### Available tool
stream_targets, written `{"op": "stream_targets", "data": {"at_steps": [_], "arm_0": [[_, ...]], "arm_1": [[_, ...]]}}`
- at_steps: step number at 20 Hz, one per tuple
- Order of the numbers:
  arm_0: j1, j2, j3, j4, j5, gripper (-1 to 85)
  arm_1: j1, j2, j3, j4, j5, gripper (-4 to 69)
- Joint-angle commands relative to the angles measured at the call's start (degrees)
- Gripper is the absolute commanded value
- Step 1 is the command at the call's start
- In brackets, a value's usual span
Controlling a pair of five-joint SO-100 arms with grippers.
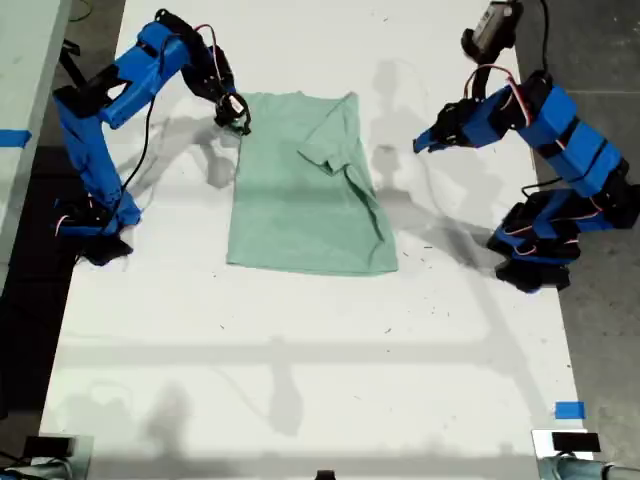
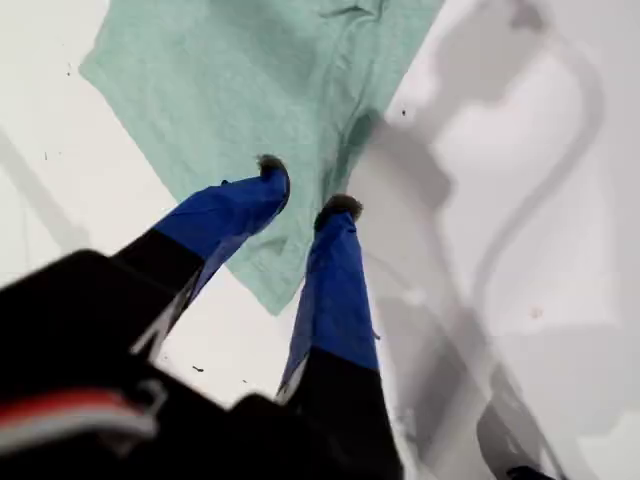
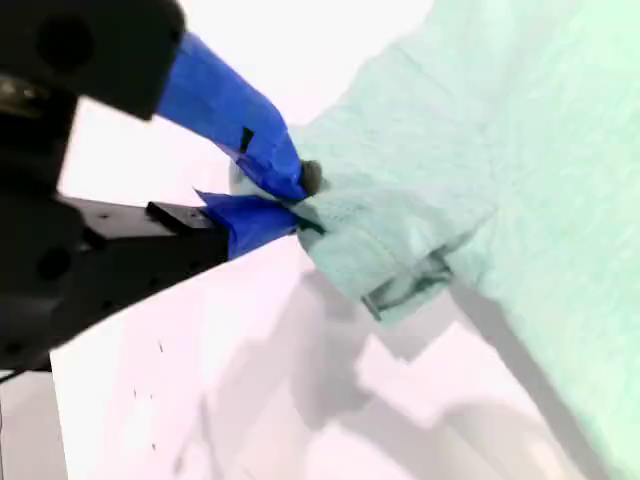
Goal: Fold t-shirt
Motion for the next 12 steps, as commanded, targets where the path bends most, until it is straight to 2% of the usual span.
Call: {"op": "stream_targets", "data": {"at_steps": [1,6,9,11,12], "arm_0": [[3.69,8.17,1.05,-4.04,-0.18,-0.1],[16.08,-0.79,-6.50,-13.27,-1.93,-0.1],[18.02,-7.91,-10.55,-20.48,-5.01,-0.1],[18.28,-13.97,-15.21,-22.76,-5.27,-0.1],[18.02,-16.17,-16.00,-24.43,-5.27,3.5]], "arm_1": [[-0.62,3.52,0.35,-1.85,0.79,11.4],[-1.05,6.94,3.60,-1.67,1.85,11.6],[-2.29,8.88,5.71,-1.49,2.99,11.6],[-2.81,10.20,7.21,-1.32,3.69,11.6],[-3.08,10.99,8.09,-1.41,4.04,11.6]]}}
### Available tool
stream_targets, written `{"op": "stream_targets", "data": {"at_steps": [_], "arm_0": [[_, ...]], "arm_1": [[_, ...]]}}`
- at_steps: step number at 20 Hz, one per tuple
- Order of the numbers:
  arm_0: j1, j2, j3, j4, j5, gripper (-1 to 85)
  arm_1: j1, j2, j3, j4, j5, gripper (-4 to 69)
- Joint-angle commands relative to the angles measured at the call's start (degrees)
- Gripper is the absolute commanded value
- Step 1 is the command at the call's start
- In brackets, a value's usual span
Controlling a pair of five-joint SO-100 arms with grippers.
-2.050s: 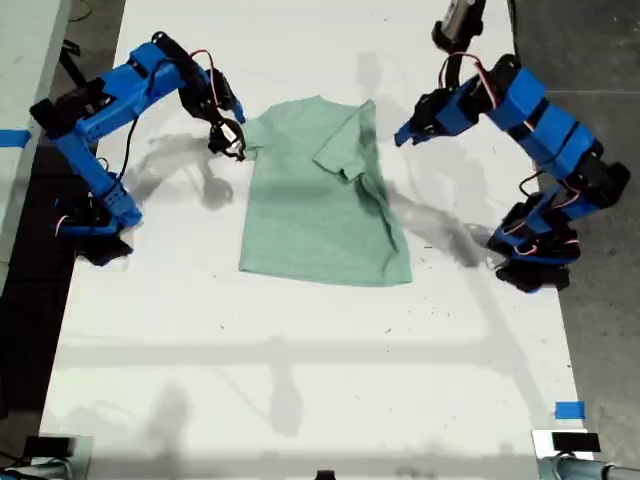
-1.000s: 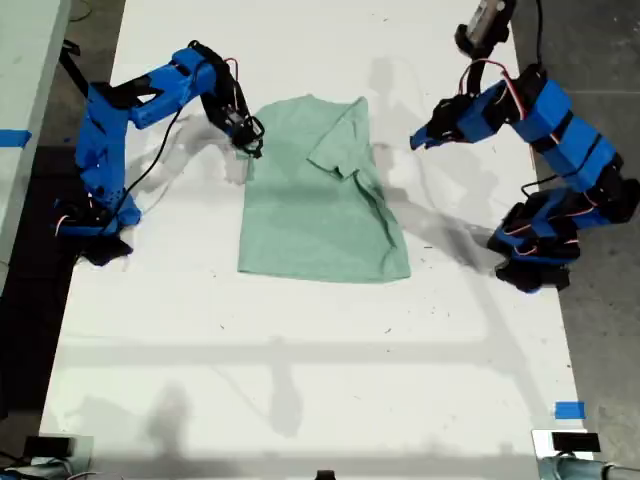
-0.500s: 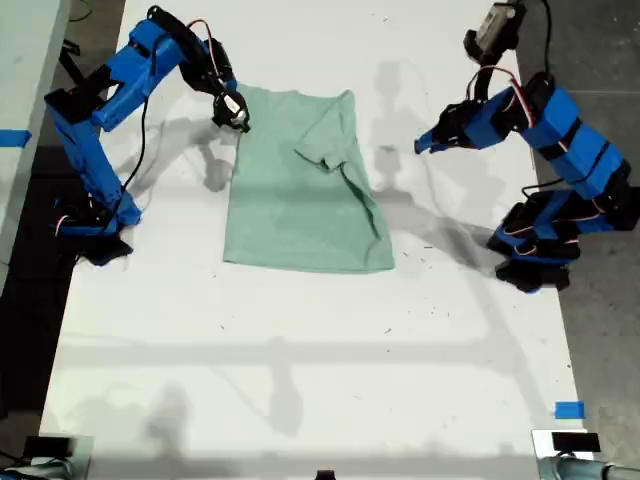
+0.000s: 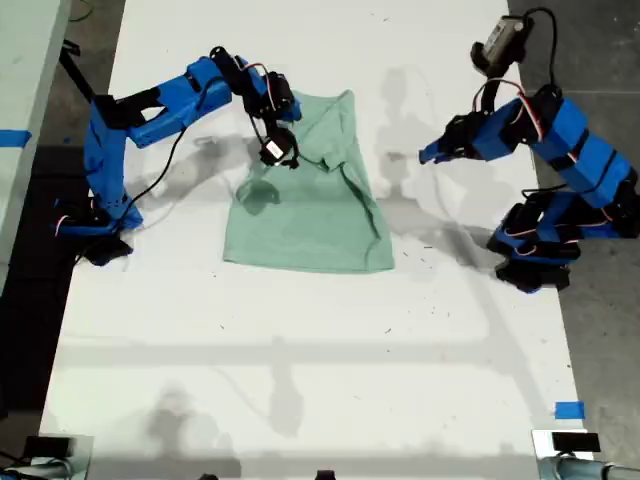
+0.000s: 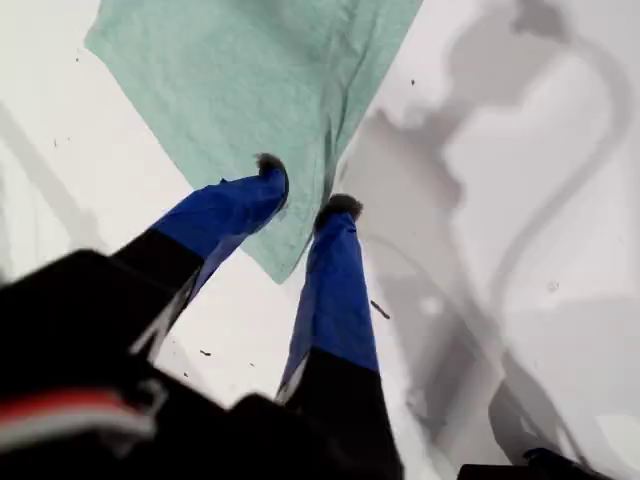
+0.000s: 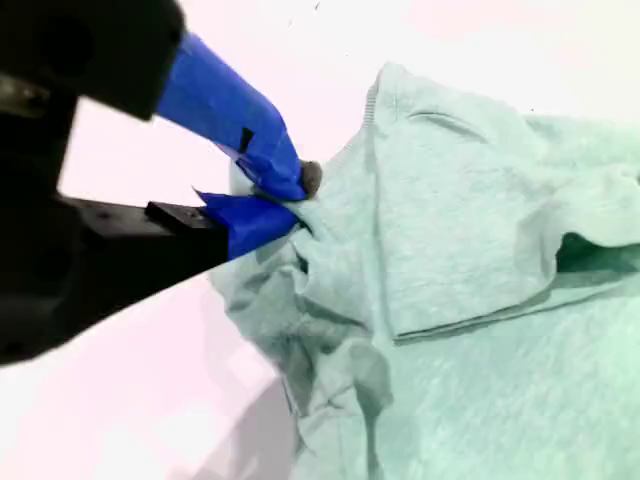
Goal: Fold t-shirt
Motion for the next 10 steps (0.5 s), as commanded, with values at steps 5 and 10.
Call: {"op": "stream_targets", "data": {"at_steps": [5,10], "arm_0": [[-0.26,-2.72,-7.82,-6.24,1.23,21.7],[5.01,14.77,-6.24,-0.62,5.36,20.5]], "arm_1": [[-2.02,5.54,5.10,-3.69,3.08,11.8],[-3.25,8.26,9.23,-5.10,4.92,11.6]]}}
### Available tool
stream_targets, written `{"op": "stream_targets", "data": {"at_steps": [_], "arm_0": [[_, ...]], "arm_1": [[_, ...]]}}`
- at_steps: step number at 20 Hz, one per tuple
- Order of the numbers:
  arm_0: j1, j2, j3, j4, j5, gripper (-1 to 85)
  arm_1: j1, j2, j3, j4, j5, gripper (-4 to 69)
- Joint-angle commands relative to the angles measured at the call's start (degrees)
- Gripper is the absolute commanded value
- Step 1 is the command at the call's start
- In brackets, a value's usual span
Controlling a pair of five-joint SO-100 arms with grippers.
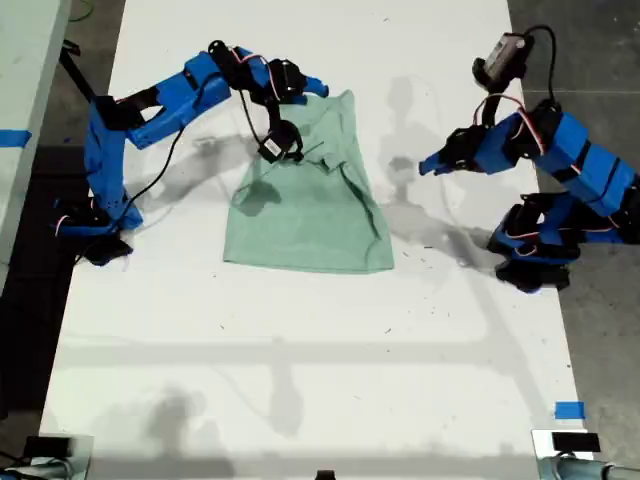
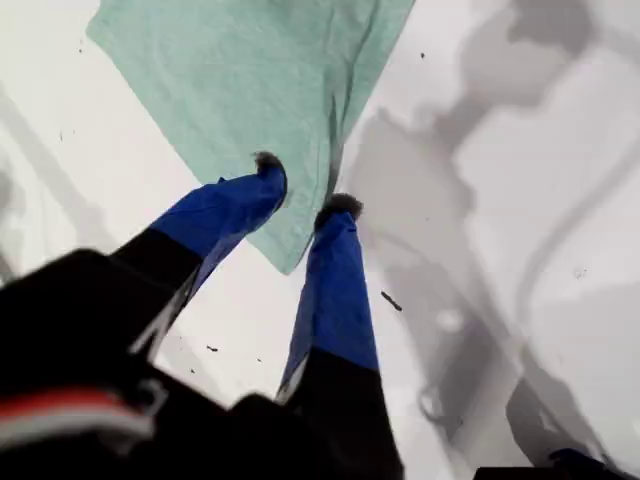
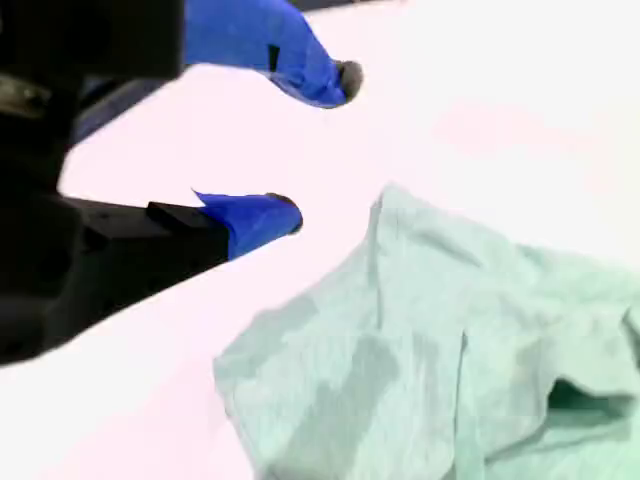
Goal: Fold t-shirt
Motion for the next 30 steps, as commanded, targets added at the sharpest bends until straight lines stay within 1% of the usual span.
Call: {"op": "stream_targets", "data": {"at_steps": [1,2,4,5,6,7,9,10,11,14,18,23,25,27,28,30], "arm_0": [[4.31,14.85,-0.26,5.63,2.37,19.8],[5.45,18.98,2.29,8.88,2.81,19.4],[7.47,25.40,6.42,18.28,3.08,18.7],[8.70,28.39,8.44,23.03,3.08,18.4],[10.20,31.38,10.90,26.81,2.81,18.0],[12.13,33.84,13.27,29.88,2.72,17.4],[16.35,35.77,15.64,35.68,1.23,17.0],[18.28,35.77,16.52,37.62,0.44,16.9],[20.04,35.86,18.02,37.97,0.00,16.9],[24.61,34.72,19.69,37.88,-2.20,16.4],[28.13,34.72,22.32,37.18,-4.83,17.2],[30.15,34.63,26.37,34.01,-7.91,17.6],[30.06,34.54,26.89,33.66,-8.09,17.6],[29.44,34.63,27.25,33.49,-8.09,17.6],[29.18,34.72,27.33,33.49,-8.09,17.6],[28.74,34.72,27.33,33.49,-8.09,17.5]], "arm_1": [[-1.05,2.29,0.26,-1.32,1.49,10.9],[-1.49,3.08,0.88,-0.97,2.37,10.2],[-3.52,4.66,1.76,-1.14,3.08,9.8],[-5.01,4.83,1.85,-1.05,3.25,8.6],[-6.86,4.66,2.02,-1.49,2.64,3.8],[-8.17,4.22,2.29,-1.49,2.72,3.6],[-11.51,2.64,3.43,-2.72,2.90,18.1],[-12.57,0.79,3.96,-3.08,2.81,21.6],[-13.45,-0.79,4.75,-4.04,2.55,23.3],[-14.94,-3.25,8.00,-9.93,0.79,25.6],[-15.38,-7.65,11.78,-16.08,-1.93,26.2],[-16.26,-16.44,16.00,-26.54,-4.48,26.8],[-16.35,-19.42,18.02,-31.29,-4.83,27.3],[-16.44,-22.94,18.28,-34.45,-5.10,27.3],[-16.61,-24.87,18.28,-35.95,-5.19,26.3],[-17.05,-29.53,17.84,-38.76,-5.01,19.8]]}}
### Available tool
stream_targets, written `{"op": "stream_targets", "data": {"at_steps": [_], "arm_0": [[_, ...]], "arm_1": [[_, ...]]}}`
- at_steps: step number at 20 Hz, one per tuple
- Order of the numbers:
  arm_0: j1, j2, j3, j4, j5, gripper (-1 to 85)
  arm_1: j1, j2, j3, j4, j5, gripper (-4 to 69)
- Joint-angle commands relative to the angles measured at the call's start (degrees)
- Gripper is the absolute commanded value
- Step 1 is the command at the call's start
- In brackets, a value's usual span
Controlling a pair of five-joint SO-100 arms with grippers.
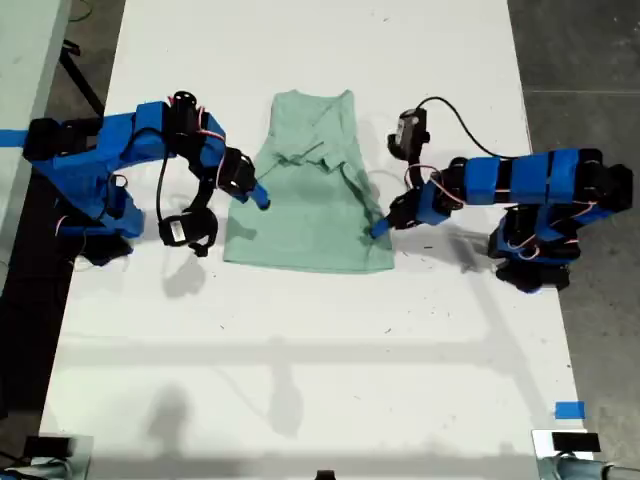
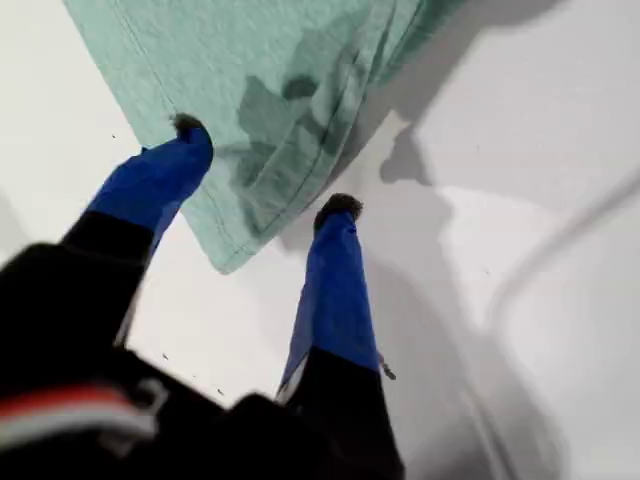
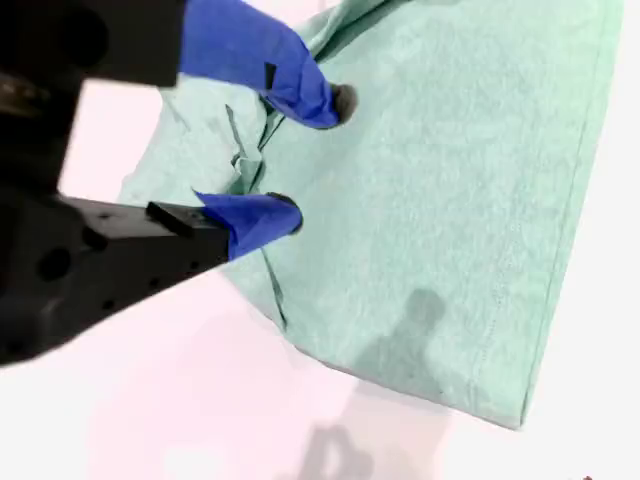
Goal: Fold t-shirt
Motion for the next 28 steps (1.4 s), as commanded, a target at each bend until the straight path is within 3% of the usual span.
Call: {"op": "stream_targets", "data": {"at_steps": [1,5,10,15,21,25,28], "arm_0": [[-0.79,1.76,-0.09,-0.88,-0.70,17.5],[-0.88,1.67,0.70,-1.14,-0.70,17.5],[-0.88,1.85,1.14,-1.76,-0.79,17.5],[-0.62,1.93,1.58,-2.11,-0.79,17.4],[-0.44,2.64,2.37,-2.02,-1.14,17.4],[-0.79,5.27,4.92,-2.11,-1.67,17.4],[-0.97,6.33,5.98,-2.20,-1.85,17.4]], "arm_1": [[-1.14,-4.66,-1.49,-4.66,-0.35,16.5],[-1.67,-12.74,-6.59,-3.78,-0.35,-0.7],[-3.08,-9.76,-16.35,8.79,-1.85,-1.0],[-4.04,-8.00,-36.39,28.56,-1.93,-1.0],[-8.70,-35.60,-69.52,33.40,2.99,-1.0],[-11.95,-57.04,-89.47,32.70,9.76,-1.0],[-13.54,-61.79,-90.53,29.88,13.71,-1.0]]}}
